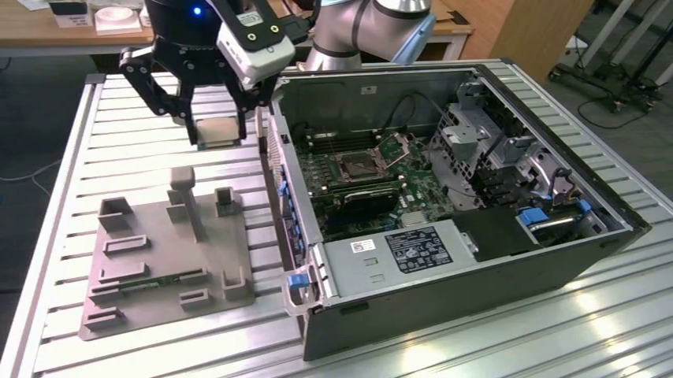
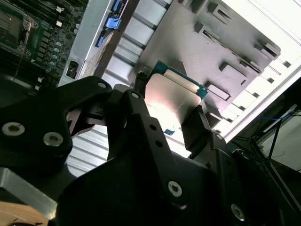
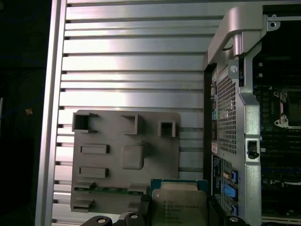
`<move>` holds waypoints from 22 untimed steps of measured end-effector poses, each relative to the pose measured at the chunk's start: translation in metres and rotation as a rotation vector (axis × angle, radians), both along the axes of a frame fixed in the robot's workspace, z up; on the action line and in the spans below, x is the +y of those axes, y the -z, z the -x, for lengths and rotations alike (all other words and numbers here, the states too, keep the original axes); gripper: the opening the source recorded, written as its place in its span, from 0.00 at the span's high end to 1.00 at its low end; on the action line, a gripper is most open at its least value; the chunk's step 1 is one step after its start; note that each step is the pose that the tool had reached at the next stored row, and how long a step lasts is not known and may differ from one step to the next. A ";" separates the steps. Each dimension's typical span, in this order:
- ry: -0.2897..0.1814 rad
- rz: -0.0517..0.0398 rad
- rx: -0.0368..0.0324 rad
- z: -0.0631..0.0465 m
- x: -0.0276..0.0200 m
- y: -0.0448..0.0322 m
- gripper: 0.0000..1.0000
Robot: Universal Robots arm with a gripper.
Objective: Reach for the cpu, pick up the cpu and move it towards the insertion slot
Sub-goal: 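Pick up the cpu and move it towards the insertion slot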
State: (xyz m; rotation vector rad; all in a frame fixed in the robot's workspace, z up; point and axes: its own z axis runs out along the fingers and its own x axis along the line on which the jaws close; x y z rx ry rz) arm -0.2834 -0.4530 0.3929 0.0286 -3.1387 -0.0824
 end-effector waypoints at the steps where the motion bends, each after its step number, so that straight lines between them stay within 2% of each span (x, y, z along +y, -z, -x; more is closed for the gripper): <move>1: 0.000 -0.0001 -0.0001 -0.001 0.0000 0.0000 0.45; 22: 0.000 0.0000 0.0000 -0.020 0.0000 0.0000 0.45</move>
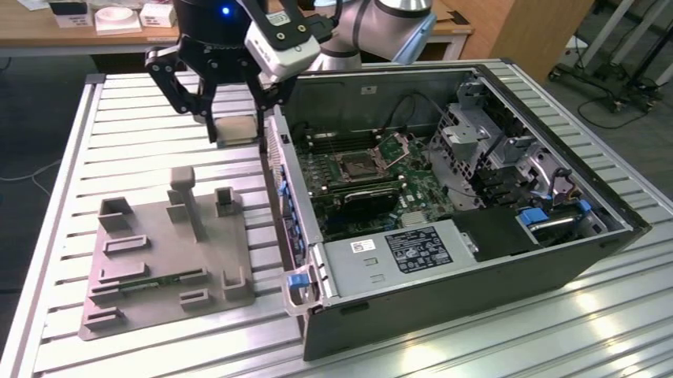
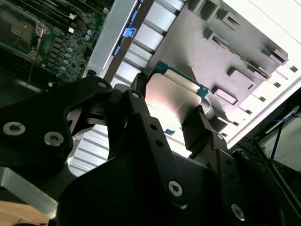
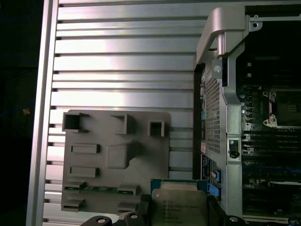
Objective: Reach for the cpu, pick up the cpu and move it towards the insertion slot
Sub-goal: 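Pick up the cpu and move it towards the insertion slot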
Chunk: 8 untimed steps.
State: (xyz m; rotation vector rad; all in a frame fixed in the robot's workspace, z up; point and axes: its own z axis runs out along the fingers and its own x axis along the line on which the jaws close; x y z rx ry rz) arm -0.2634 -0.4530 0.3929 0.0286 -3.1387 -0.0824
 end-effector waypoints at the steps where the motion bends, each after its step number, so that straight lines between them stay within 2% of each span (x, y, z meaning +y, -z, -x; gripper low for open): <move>1: 0.000 0.0000 0.0001 -0.001 0.0000 0.0000 0.45; 8: 0.000 -0.0001 0.0000 -0.009 0.0000 0.0000 0.45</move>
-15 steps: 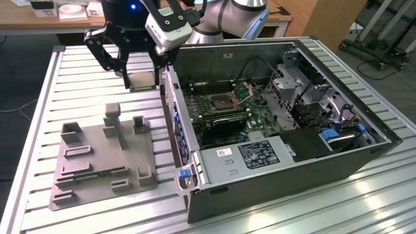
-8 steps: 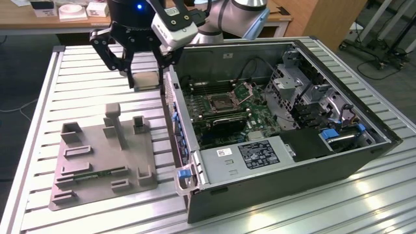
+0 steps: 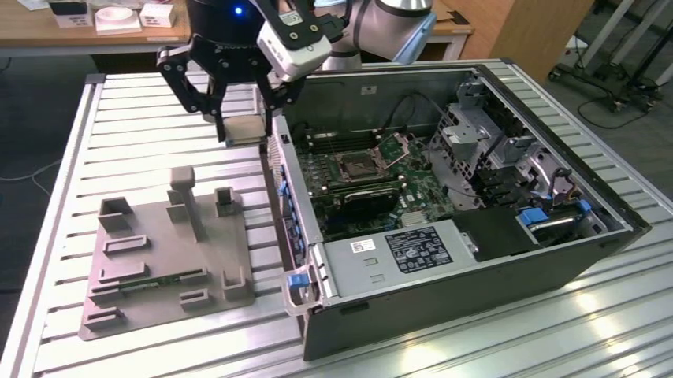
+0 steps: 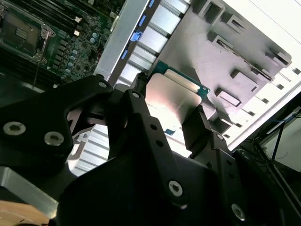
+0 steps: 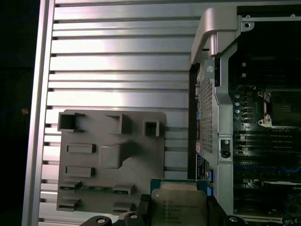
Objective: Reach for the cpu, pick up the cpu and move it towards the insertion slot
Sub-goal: 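Pick up the cpu and move it towards the insertion slot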
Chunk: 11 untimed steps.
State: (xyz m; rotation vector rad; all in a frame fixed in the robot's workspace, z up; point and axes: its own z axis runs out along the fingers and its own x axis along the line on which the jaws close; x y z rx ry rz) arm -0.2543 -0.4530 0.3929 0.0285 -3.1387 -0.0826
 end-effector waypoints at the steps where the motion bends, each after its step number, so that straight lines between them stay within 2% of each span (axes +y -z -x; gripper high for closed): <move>1: 0.000 0.0001 0.0001 -0.001 0.0000 0.0000 0.45; 11: 0.000 -0.0010 0.0001 -0.012 0.0000 0.0000 0.45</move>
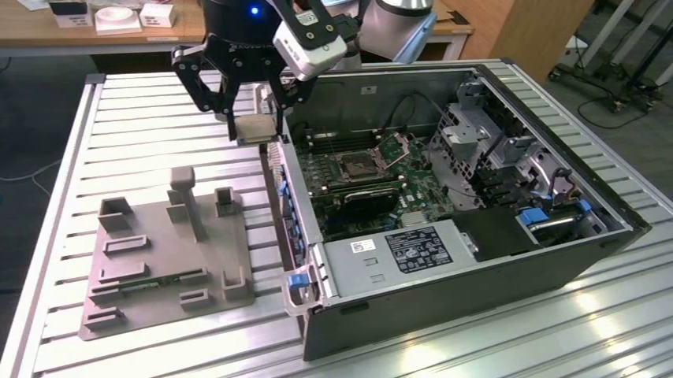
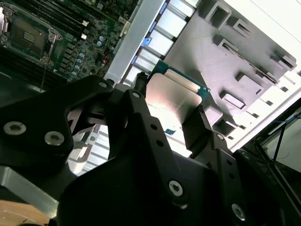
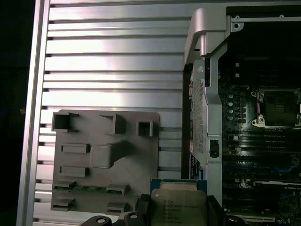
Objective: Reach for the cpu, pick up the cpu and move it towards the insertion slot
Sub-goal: 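Pick up the cpu and move it towards the insertion slot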
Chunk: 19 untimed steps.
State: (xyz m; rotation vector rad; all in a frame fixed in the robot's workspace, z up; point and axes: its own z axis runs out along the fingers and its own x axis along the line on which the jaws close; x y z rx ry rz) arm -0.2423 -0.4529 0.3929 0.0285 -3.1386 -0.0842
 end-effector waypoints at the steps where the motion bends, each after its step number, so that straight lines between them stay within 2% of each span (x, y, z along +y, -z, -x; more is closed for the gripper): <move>1: 0.000 -0.0001 -0.0001 -0.001 0.0000 0.0001 0.45; 11: 0.000 -0.0001 0.0000 -0.012 0.0000 0.0001 0.45; 19: 0.000 -0.0002 -0.0001 -0.016 0.0000 0.0001 0.45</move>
